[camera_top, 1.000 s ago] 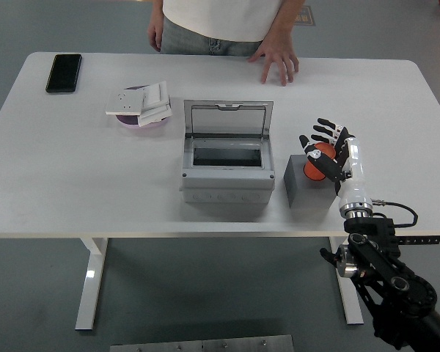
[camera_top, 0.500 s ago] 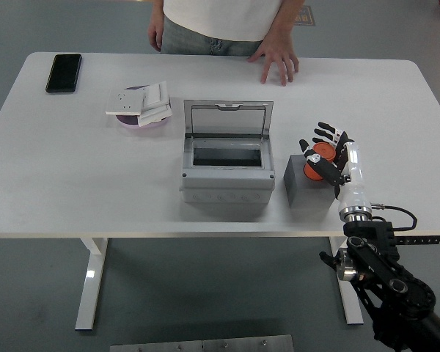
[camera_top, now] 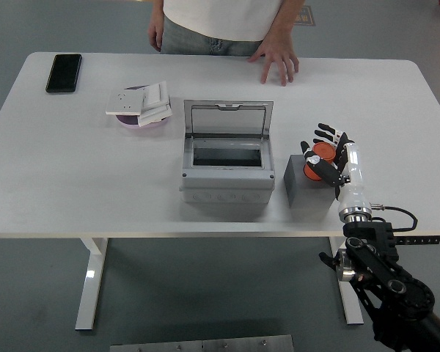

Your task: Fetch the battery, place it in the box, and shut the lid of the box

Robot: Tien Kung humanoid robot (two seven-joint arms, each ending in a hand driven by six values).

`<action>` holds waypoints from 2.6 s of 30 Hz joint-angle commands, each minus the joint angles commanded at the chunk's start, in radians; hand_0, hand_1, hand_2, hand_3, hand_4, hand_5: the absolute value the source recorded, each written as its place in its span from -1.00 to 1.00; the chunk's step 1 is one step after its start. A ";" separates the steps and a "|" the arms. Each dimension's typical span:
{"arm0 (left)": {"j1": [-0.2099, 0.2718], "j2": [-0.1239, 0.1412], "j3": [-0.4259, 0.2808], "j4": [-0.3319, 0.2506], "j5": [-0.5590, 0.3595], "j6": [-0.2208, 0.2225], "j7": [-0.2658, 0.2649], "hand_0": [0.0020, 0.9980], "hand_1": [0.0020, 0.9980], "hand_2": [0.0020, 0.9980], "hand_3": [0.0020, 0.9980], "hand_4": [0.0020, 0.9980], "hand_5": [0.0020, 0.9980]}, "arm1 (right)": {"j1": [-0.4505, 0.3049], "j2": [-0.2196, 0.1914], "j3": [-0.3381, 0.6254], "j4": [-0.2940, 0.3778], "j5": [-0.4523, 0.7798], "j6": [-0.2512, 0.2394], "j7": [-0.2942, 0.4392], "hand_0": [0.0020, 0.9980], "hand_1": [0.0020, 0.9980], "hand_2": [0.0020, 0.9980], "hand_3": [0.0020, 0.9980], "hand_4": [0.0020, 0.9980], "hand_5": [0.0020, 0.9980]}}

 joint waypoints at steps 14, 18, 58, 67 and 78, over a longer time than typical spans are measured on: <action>0.002 0.001 -0.004 0.000 0.001 0.005 -0.002 0.18 0.52 0.19 0.12 0.18 -0.85 | -0.001 0.004 -0.009 -0.015 0.014 0.001 0.007 0.25 0.16 0.10 0.07 0.17 -1.00; 0.002 0.002 -0.004 0.000 -0.001 0.006 -0.005 0.18 0.52 0.19 0.12 0.18 -0.85 | -0.001 0.005 -0.010 -0.017 0.016 0.000 0.008 0.25 0.16 0.10 0.07 0.17 -1.00; -0.004 0.010 -0.008 -0.001 -0.007 0.016 -0.015 0.17 0.52 0.19 0.12 0.20 -0.83 | 0.010 -0.006 -0.014 0.001 0.023 -0.005 -0.003 0.07 -0.15 -0.26 -0.31 -0.11 -1.00; -0.006 0.010 -0.009 -0.001 -0.006 0.016 -0.016 0.17 0.52 0.20 0.12 0.20 -0.82 | 0.008 -0.001 -0.019 -0.009 0.024 0.009 -0.005 -0.01 -0.19 -0.29 -0.32 -0.13 -0.94; -0.008 0.012 -0.013 -0.001 -0.001 0.019 -0.016 0.17 0.51 0.19 0.12 0.20 -0.81 | 0.007 0.000 -0.016 -0.013 0.022 0.012 -0.007 0.08 -0.09 -0.20 -0.09 0.10 -1.00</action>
